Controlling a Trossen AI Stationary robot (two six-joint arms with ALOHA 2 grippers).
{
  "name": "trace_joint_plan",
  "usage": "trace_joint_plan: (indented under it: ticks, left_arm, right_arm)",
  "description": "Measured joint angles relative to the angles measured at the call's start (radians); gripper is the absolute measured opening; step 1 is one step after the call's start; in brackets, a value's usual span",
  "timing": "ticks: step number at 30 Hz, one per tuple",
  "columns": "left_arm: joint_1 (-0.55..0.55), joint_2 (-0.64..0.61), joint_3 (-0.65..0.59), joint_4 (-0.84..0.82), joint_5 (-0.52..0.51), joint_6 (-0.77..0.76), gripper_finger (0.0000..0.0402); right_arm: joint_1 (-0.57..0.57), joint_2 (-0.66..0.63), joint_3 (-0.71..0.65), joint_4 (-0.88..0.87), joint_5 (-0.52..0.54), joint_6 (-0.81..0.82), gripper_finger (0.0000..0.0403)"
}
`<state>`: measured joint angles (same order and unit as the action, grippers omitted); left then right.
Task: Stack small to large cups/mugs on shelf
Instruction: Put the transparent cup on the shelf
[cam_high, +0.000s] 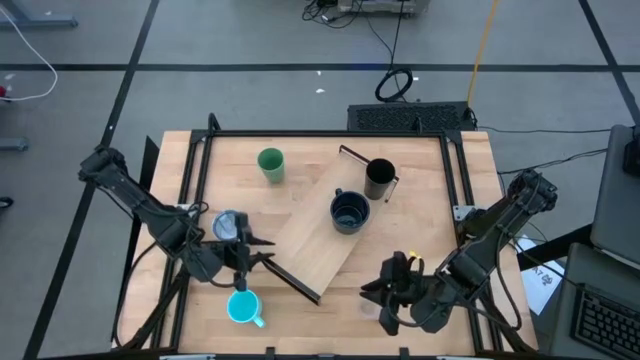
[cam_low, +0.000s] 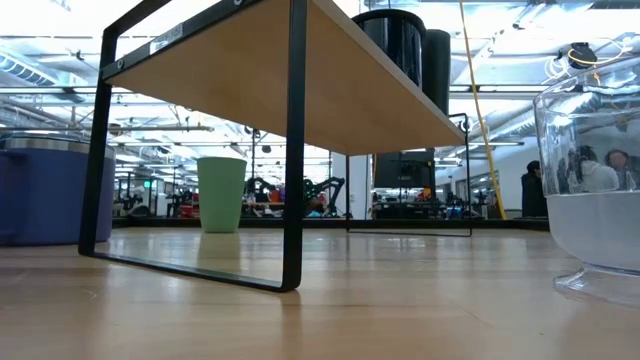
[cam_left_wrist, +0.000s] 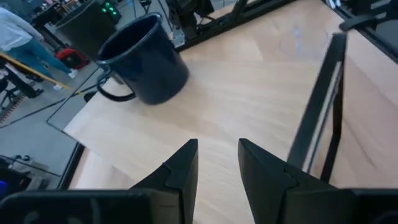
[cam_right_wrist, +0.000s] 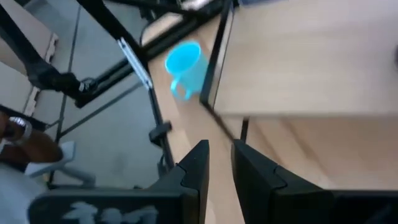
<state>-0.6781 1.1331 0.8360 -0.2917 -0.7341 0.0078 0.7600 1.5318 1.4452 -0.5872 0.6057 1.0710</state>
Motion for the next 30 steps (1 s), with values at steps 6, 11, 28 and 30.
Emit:
trace_joint_plan:
  ticks: [6,11,28,30]
  left_arm:
    - [0.013,-0.024,0.001,-0.006,0.000,-0.011,0.0117]
    - [0.012,-0.023,0.001,-0.025,0.000,-0.017,0.0117]
    - [0.012,-0.023,0.001,-0.027,0.000,-0.018,0.0117]
    - [0.013,-0.023,0.001,-0.021,0.000,-0.018,0.0117]
  right_arm:
    - [0.008,0.005,-0.001,-0.054,-0.083,0.081,0.0057]
    - [0.038,0.011,-0.001,-0.088,-0.127,0.143,0.0057]
    - [0.126,0.124,-0.001,-0.145,-0.268,0.367,0.0060]
    - [0.126,0.130,-0.001,-0.164,-0.268,0.367,0.0071]
